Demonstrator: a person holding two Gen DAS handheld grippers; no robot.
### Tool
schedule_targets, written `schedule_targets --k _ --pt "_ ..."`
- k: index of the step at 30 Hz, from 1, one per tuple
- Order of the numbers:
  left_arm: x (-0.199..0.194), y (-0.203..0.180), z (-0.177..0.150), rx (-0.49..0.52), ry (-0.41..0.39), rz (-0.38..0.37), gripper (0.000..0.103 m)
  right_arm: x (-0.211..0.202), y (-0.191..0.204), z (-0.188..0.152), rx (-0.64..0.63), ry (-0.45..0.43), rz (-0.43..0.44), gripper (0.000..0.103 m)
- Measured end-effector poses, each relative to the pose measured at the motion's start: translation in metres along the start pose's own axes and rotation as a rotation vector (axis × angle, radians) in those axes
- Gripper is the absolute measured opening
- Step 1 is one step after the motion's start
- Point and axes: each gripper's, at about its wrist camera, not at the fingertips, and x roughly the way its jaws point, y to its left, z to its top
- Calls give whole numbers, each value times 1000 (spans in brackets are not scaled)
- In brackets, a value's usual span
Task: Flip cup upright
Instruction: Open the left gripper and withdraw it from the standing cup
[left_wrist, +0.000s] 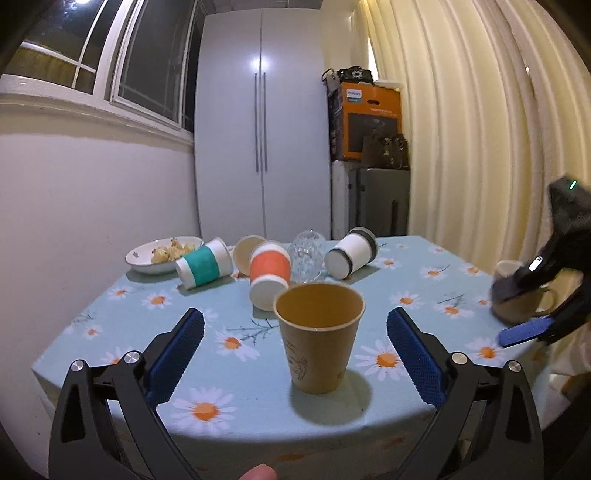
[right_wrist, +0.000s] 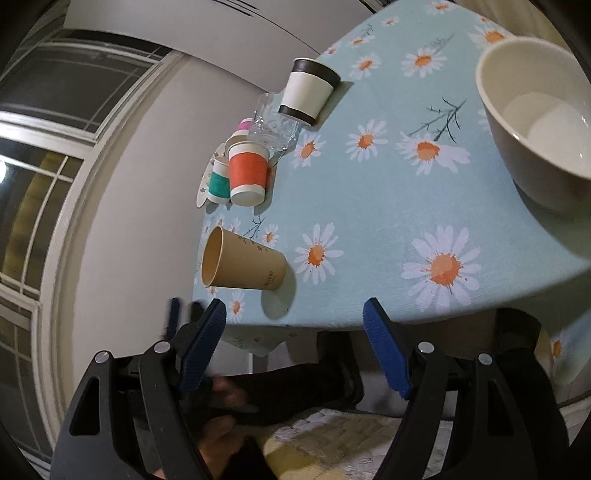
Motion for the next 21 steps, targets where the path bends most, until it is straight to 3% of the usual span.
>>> schedule_targets --k 3,10,16,21 --pt "-9 10 12 50 74 -45 97 -1 6 -4 -43 -22 -25 76" --pt "-34 59 30 -3 165 -168 97 -13 48 -32 -304 -166 -165 76" --pt "-53 80 26 -20 152 -167 97 -21 81 -61 -489 -263 -222 76" --pt "-69 88 26 -31 144 -232 97 -28 98 -81 -586 -302 -261 78"
